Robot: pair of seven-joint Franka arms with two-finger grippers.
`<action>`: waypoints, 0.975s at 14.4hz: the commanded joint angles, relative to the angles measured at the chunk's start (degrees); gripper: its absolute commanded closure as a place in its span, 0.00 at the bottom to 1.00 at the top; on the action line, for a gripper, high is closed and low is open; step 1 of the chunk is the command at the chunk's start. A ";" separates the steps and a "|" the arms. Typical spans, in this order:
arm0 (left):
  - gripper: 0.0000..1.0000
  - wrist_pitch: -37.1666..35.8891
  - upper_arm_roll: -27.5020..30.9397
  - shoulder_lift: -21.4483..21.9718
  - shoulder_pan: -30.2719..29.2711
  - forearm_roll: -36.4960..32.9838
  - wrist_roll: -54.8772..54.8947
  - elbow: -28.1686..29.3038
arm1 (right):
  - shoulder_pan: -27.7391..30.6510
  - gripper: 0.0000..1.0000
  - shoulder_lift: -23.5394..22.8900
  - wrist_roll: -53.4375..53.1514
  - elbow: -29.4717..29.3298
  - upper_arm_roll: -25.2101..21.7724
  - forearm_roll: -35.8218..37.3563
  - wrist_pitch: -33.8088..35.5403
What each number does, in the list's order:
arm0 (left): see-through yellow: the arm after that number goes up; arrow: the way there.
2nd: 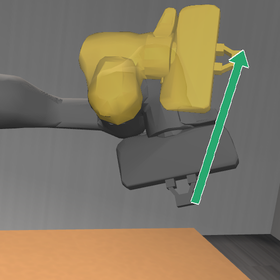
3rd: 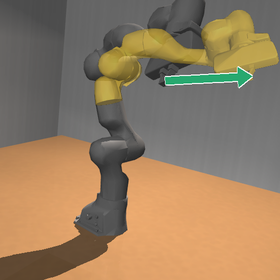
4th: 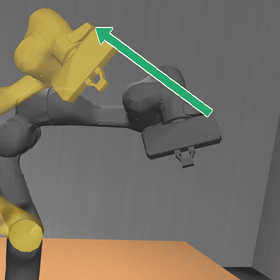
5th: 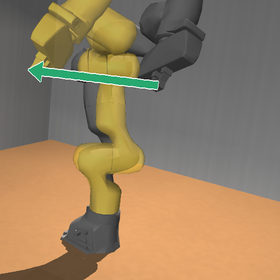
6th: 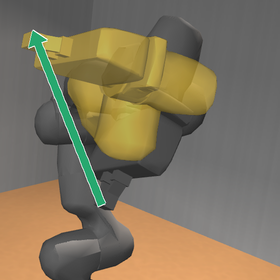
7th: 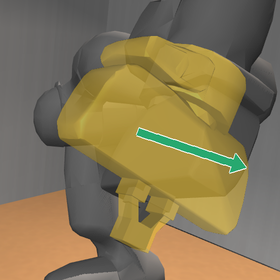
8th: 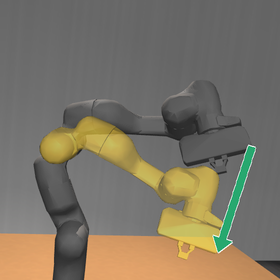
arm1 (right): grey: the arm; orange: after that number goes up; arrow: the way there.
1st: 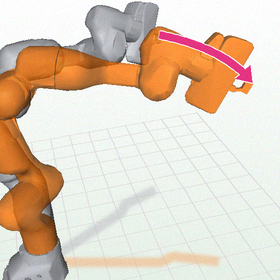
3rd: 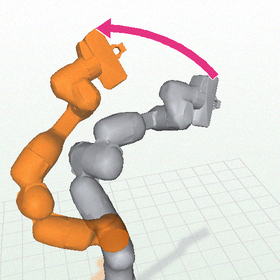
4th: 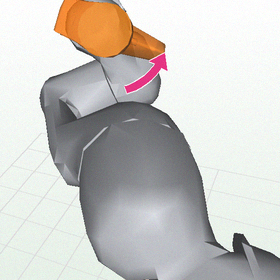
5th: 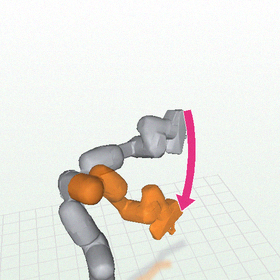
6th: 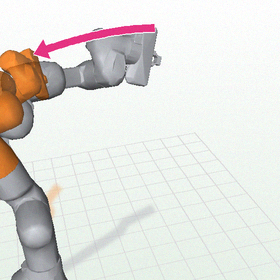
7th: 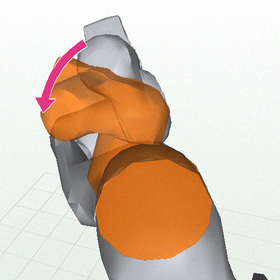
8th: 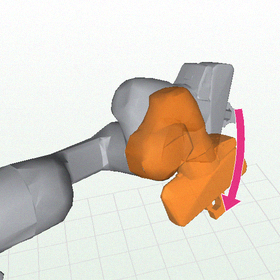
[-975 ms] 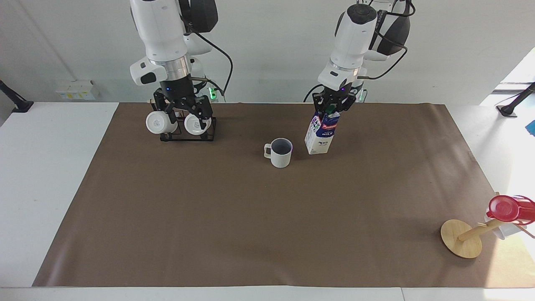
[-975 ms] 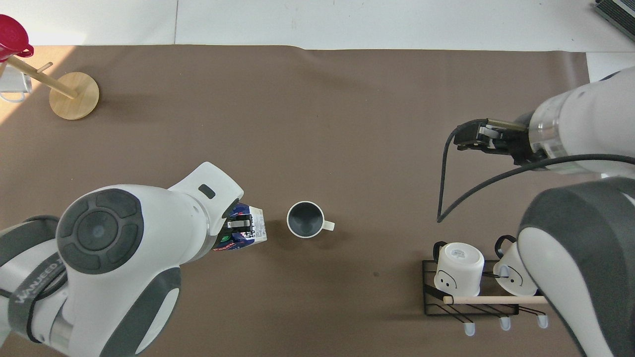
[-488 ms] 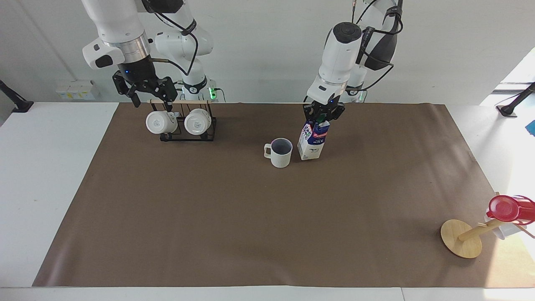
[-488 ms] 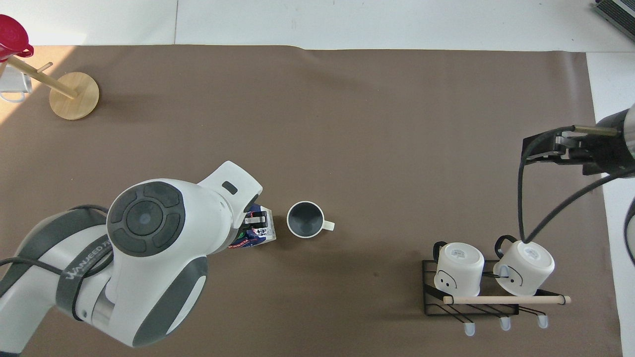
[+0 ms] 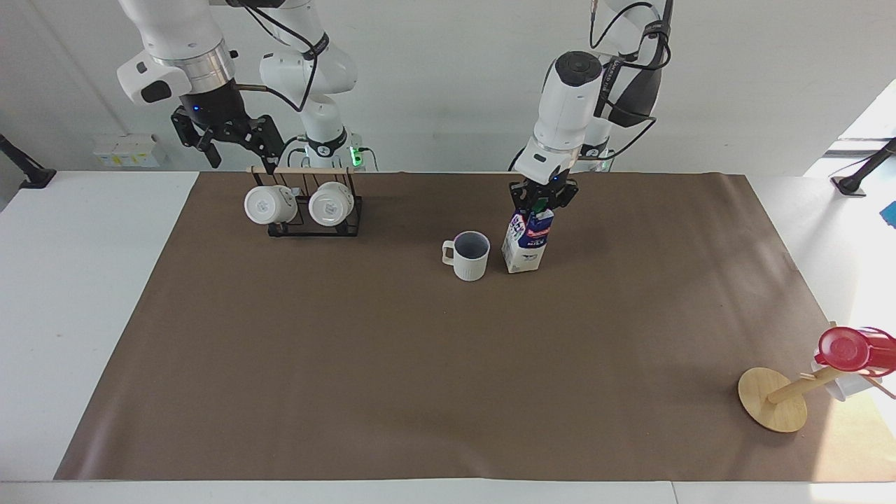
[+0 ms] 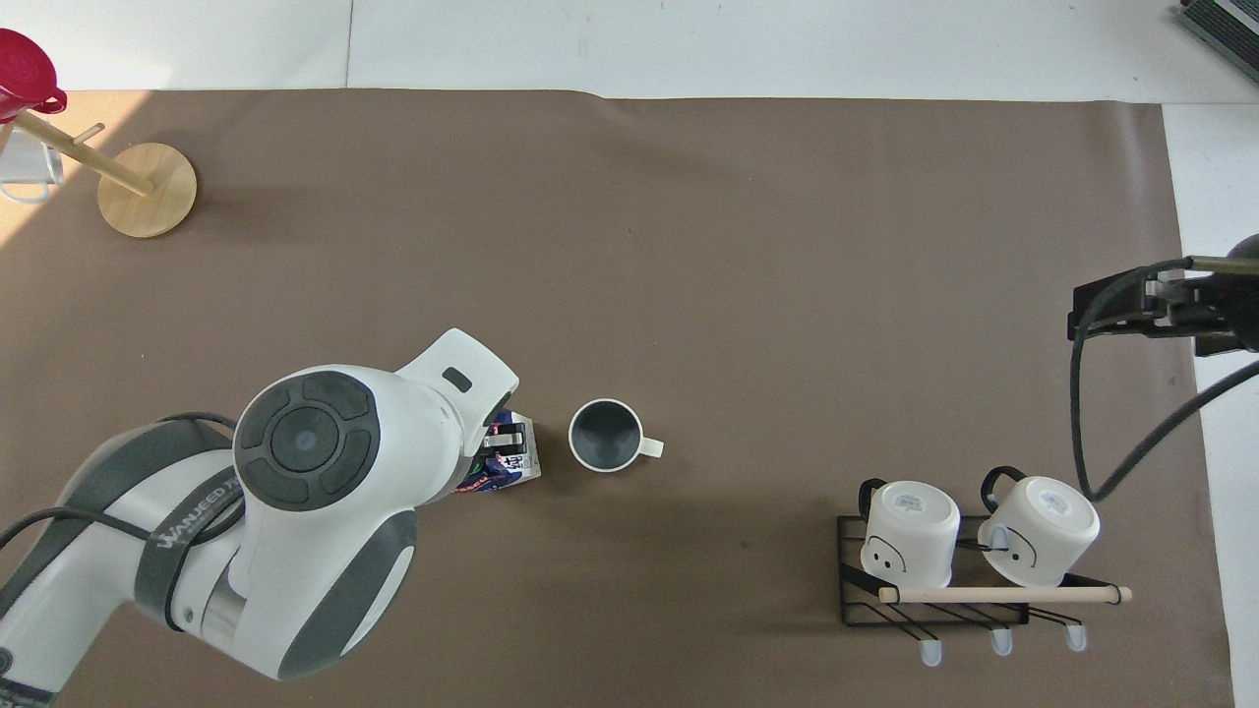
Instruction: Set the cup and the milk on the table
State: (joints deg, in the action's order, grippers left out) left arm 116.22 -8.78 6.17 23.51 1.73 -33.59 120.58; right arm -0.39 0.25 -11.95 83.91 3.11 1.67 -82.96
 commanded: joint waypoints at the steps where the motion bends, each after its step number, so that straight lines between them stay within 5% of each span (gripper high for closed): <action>1: 0.57 1.64 0.52 0.51 0.66 -1.29 -0.95 1.24 | 1.52 0.00 -0.25 2.02 -0.94 0.14 0.17 1.57; 8: 0.56 3.04 0.52 -0.19 0.66 -1.38 -0.86 1.86 | 1.71 0.00 0.54 4.74 0.29 0.23 0.00 1.05; 9: 0.50 3.04 0.52 -0.19 0.66 -1.38 -0.86 1.86 | 1.97 0.00 0.45 4.39 0.29 0.14 -0.61 1.13; 11: 0.17 2.78 0.61 -0.28 0.74 -1.38 -0.77 1.51 | 2.85 0.00 0.45 4.48 0.29 0.23 -0.79 0.96; 14: 0.00 2.34 0.61 -0.28 1.01 -1.55 -0.68 0.89 | 2.85 0.00 0.45 4.22 0.29 0.32 -0.79 1.04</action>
State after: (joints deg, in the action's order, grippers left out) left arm 118.24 -8.76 5.71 23.52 1.43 -33.60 121.72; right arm 1.40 0.26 -9.26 83.92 2.99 1.61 -82.16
